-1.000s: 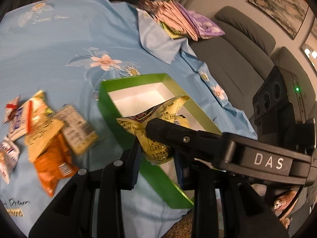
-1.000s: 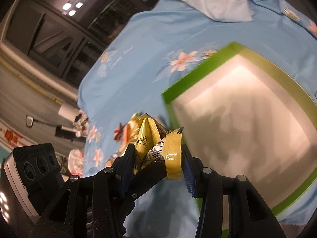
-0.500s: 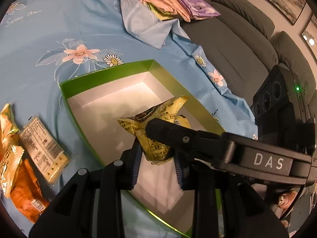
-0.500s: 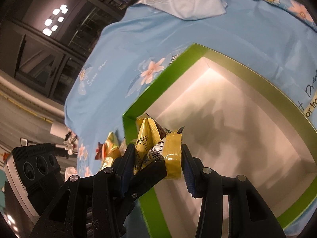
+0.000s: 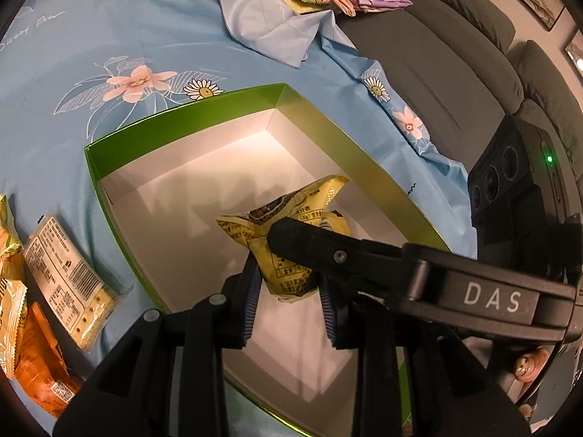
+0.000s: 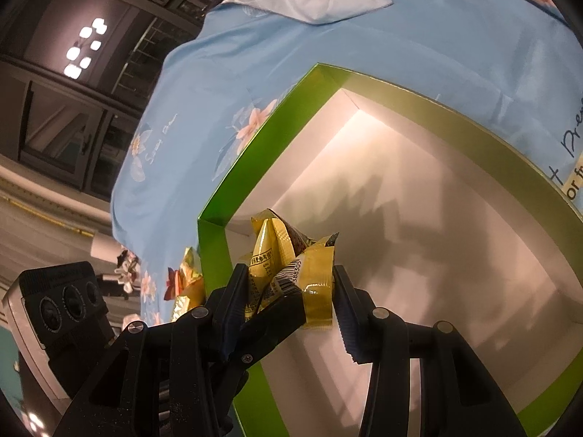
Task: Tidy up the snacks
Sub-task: 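Open the left gripper to drop the yellow packet into the box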
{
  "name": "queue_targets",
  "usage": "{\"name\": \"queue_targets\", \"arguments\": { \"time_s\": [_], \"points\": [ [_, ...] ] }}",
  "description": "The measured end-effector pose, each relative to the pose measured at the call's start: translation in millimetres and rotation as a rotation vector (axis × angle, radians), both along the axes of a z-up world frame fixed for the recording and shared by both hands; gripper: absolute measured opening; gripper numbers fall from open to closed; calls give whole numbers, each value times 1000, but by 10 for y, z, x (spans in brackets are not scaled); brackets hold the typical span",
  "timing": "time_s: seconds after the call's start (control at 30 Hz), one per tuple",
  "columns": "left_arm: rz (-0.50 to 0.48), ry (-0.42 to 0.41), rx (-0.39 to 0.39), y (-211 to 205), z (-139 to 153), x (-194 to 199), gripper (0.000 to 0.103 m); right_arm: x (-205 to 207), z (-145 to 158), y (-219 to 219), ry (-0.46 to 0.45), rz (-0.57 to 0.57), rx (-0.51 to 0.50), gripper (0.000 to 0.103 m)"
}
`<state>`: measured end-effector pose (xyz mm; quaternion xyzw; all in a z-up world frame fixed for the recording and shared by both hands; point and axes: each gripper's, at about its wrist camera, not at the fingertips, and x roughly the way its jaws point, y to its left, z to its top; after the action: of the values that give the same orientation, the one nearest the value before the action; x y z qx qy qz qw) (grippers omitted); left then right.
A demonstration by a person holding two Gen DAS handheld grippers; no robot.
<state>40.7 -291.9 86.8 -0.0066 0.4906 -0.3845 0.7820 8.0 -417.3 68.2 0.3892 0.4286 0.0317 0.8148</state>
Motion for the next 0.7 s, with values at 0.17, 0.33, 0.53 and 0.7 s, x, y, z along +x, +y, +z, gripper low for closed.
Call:
{"name": "queue_targets", "arguments": {
  "time_s": [0.17, 0.33, 0.53, 0.7],
  "points": [
    [1, -5, 1, 6, 58, -37, 47, -16, 14, -29, 27, -40, -21, 58],
    [18, -44, -38, 202, 270, -107, 67, -113, 161, -28, -11, -63, -44, 76],
    [139, -127, -51, 780, 530, -189, 86, -199, 462, 143, -51, -53, -134, 79],
    [359, -183, -36, 1670, 684, -220, 89, -183, 671, 468, -92, 30, -192, 79]
  ]
}}
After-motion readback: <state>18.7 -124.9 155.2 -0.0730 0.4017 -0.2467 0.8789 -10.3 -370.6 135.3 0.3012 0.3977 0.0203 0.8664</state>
